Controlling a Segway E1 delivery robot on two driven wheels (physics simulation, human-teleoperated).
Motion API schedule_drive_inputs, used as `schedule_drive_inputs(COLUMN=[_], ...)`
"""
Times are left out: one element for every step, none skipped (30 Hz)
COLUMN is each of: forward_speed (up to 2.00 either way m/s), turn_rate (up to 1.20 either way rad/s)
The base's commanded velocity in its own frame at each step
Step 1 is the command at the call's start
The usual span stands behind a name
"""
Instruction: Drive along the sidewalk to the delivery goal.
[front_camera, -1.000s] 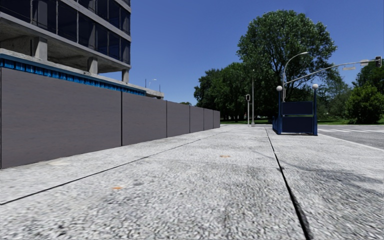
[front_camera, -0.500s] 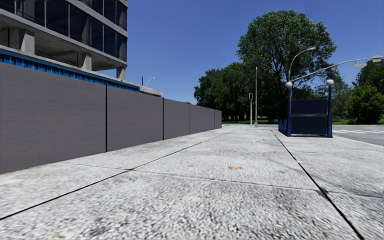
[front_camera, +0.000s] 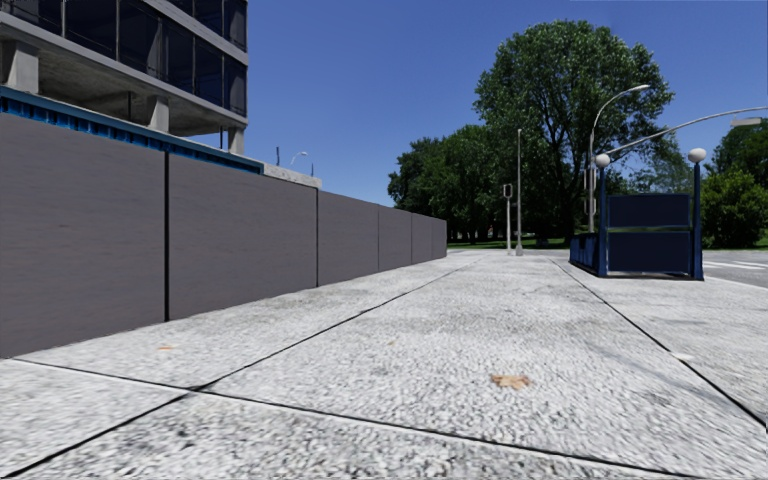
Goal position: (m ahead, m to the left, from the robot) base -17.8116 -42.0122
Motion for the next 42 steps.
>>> schedule_drive_inputs(forward_speed=[2.00,2.00,2.00,2.00,2.00,2.00,2.00,2.00,2.00,2.00,2.00,2.00,2.00,2.00,2.00,2.00,2.00,2.00,2.00,2.00,2.00,2.00,2.00,2.00,2.00,2.00,2.00,2.00,2.00,2.00,2.00,2.00,2.00,2.00,2.00,2.00,2.00,2.00,2.00,2.00,2.00,2.00], turn_rate=[0.00,0.00,0.00,0.00,0.00,0.00,0.00,0.00,0.00,0.00,0.00,0.00,0.00,0.00,0.00,0.00,0.00,-0.09,-0.17,-0.17,-0.20,-0.20,-0.20,-0.20,-0.20,-0.20,-0.20,-0.20,-0.13,0.00,0.00,0.00,0.00,0.00,0.00,0.00,0.00,0.00,0.00,-0.06,-0.11,-0.11])
